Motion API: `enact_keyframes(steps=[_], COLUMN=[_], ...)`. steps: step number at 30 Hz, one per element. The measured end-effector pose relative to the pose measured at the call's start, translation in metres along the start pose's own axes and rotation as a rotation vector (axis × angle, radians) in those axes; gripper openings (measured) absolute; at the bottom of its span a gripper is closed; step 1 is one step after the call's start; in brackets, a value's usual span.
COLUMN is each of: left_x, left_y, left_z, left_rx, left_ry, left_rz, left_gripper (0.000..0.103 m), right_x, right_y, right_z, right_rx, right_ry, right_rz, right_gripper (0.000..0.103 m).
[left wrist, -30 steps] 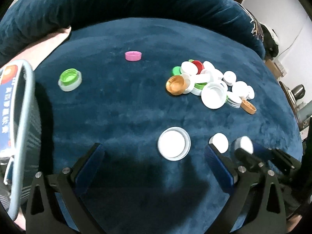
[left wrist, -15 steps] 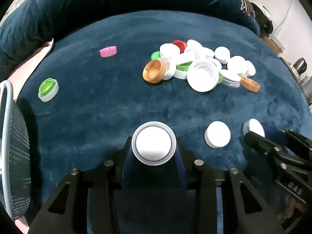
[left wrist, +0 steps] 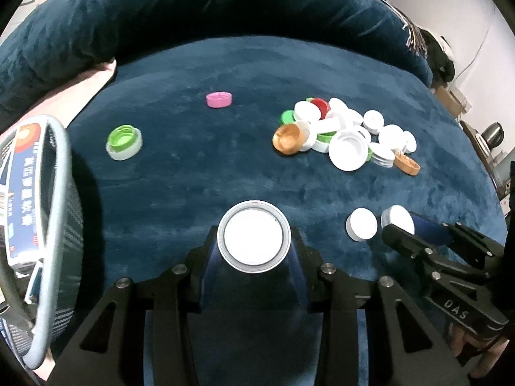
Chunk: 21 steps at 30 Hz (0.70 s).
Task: Organize objects
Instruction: 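Carry both caps over the blue basket and open both grippers to release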
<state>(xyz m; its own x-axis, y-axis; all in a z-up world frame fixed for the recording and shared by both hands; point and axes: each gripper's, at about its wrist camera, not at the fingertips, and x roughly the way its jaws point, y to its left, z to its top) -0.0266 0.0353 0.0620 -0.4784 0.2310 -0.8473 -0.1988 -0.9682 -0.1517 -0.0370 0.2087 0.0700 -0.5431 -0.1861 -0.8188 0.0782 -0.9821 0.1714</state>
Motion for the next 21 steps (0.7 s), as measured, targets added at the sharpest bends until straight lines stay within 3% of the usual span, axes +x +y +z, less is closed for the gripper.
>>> enact_keyframes(steps=[10, 21], left_x=[-0.046, -0.117], left_y=[0.03, 0.142], left_z=[0.01, 0.027], left_rx=[-0.066, -0.272], left_ry=[-0.105, -0.259], left_rz=[-0.017, 0.083], left_gripper=[0.041, 0.041], right_x=[-0.011, -0.025], right_y=[0.034, 0.124], right_z=[0.013, 0.061], right_rx=[-0.045, -0.134], right_ry=[-0.023, -0.1], right_rz=[0.034, 0.163], right_gripper=[0.042, 0.042])
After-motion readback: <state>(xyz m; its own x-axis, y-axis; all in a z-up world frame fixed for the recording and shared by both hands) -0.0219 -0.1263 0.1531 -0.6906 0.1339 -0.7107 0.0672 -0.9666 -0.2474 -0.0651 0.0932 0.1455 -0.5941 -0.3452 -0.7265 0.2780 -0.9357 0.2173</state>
